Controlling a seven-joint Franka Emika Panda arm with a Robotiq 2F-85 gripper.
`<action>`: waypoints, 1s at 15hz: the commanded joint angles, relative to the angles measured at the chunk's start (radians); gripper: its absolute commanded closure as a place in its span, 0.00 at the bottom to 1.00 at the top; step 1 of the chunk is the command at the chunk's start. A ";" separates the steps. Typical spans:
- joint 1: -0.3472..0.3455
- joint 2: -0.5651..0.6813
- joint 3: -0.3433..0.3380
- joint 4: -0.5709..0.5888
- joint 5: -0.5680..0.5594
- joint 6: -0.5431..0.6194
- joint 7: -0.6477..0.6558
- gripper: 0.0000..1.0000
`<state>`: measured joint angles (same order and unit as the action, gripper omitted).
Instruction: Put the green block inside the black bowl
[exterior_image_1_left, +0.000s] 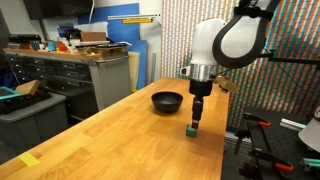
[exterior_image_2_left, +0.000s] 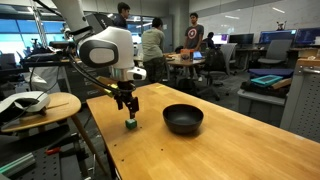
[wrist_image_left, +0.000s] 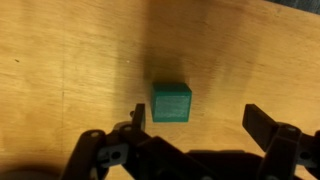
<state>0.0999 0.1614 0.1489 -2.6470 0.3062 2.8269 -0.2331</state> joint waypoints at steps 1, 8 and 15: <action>-0.054 0.056 0.031 0.040 0.014 -0.015 -0.040 0.00; -0.116 0.137 0.065 0.078 0.005 -0.031 -0.057 0.00; -0.126 0.189 0.084 0.111 -0.023 -0.038 -0.039 0.28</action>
<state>0.0027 0.3250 0.2121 -2.5694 0.2996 2.8134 -0.2651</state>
